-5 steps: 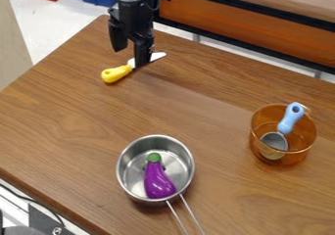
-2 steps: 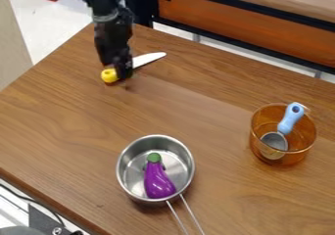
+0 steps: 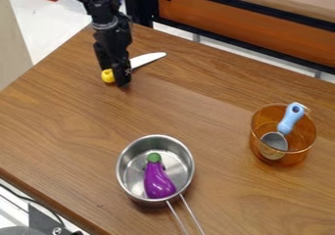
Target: Moved the yellow knife to the upper center table
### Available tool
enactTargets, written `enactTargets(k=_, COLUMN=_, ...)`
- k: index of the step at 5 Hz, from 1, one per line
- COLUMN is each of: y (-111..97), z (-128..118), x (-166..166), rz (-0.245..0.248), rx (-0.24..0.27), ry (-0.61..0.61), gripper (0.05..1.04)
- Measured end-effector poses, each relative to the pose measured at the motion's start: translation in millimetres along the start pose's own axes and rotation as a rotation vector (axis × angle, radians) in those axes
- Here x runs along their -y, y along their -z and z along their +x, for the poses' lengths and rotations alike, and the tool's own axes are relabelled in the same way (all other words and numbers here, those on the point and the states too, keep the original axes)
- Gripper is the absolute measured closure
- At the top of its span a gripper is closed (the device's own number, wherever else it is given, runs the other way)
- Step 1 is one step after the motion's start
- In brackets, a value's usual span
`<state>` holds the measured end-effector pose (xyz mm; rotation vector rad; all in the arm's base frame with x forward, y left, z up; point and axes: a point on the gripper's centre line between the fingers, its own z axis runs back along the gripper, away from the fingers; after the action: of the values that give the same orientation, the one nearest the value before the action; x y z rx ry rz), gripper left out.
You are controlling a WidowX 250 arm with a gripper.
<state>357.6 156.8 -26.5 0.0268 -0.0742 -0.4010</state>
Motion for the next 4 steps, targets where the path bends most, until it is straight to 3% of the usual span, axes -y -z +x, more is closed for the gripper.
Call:
enactTargets(k=1, y=0.1, z=1.6, x=1.6, rz=0.008, rx=-0.009, ry=0.031, gripper=0.55)
enactTargets(k=2, y=0.1, z=3.2, x=2.4, rz=0.027, rx=-0.026, ry=0.07, gripper=0.632)
enactTargets(k=3, y=-1.6, z=6.5, x=9.8, rz=0.018, rx=-0.059, ry=0.104, gripper=0.632)
enactTargets(k=4, y=-16.9, z=22.0, x=12.3, rz=0.015, rx=-0.088, ry=0.178, gripper=0.632)
